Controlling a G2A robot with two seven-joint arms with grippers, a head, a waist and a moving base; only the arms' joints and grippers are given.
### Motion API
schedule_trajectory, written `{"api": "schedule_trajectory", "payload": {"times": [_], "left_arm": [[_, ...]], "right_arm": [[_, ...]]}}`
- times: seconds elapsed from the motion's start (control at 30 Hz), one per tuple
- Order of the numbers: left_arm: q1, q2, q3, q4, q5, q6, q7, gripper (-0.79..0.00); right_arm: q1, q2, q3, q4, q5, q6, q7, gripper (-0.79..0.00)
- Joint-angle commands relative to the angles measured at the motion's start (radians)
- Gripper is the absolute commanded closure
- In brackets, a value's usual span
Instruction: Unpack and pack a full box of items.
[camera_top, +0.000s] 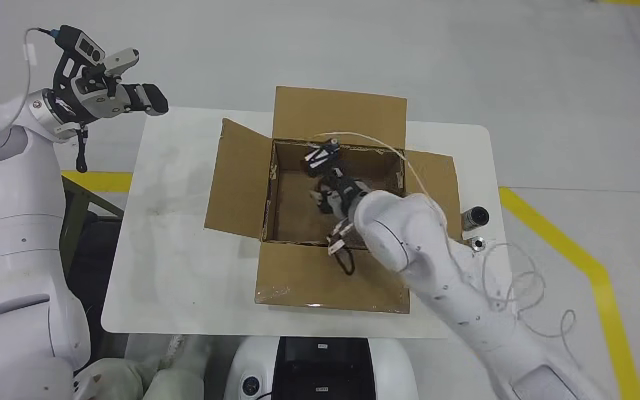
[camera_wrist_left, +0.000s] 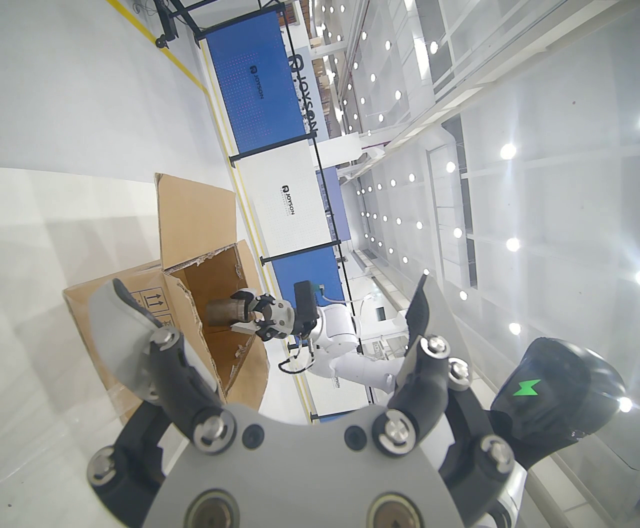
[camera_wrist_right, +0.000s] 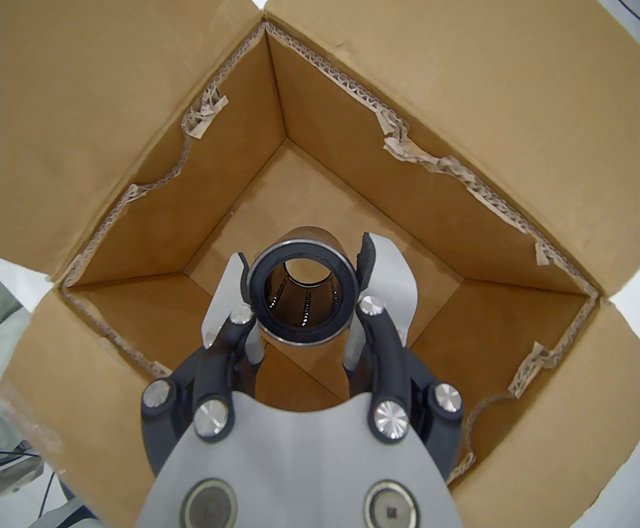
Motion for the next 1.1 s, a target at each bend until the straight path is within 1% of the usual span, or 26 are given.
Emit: {"api": "schedule_trajectory", "payload": {"times": [0.0,0.1,0.23,0.47,0.73,0.87,0.93,0.97,1.0,1.07], "left_arm": [[0.0,0.0,0.0,0.0,0.0,0.0,0.0,-0.785],[0.0,0.0,0.0,0.0,0.0,0.0,0.0,-0.785],[0.0,0.0,0.0,0.0,0.0,0.0,0.0,-0.785],[0.0,0.0,0.0,0.0,0.0,0.0,0.0,-0.785],[0.0,0.0,0.0,0.0,0.0,0.0,0.0,-0.785],[0.0,0.0,0.0,0.0,0.0,0.0,0.0,-0.785],[0.0,0.0,0.0,0.0,0.0,0.0,0.0,-0.785],[0.0,0.0,0.0,0.0,0.0,0.0,0.0,-0.785],[0.0,0.0,0.0,0.0,0.0,0.0,0.0,-0.785],[0.0,0.0,0.0,0.0,0.0,0.0,0.0,-0.785]], "right_arm": [[0.054,-0.019,-0.04,0.071,0.018,0.007,0.002,0.0],[0.107,-0.045,-0.083,0.149,0.056,0.006,0.0,0.0],[0.152,-0.075,-0.128,0.248,0.097,0.006,-0.017,0.0],[0.19,-0.117,-0.17,0.396,0.156,0.002,-0.062,0.0],[0.214,-0.148,-0.188,0.49,0.181,-0.002,-0.085,0.0],[0.222,-0.162,-0.194,0.531,0.19,-0.005,-0.091,-0.074],[0.224,-0.169,-0.198,0.549,0.193,-0.008,-0.095,-0.123],[0.224,-0.171,-0.198,0.553,0.194,-0.009,-0.097,-0.16],[0.225,-0.174,-0.199,0.559,0.194,-0.009,-0.098,-0.219],[0.225,-0.179,-0.199,0.567,0.195,-0.008,-0.1,-0.262]]}}
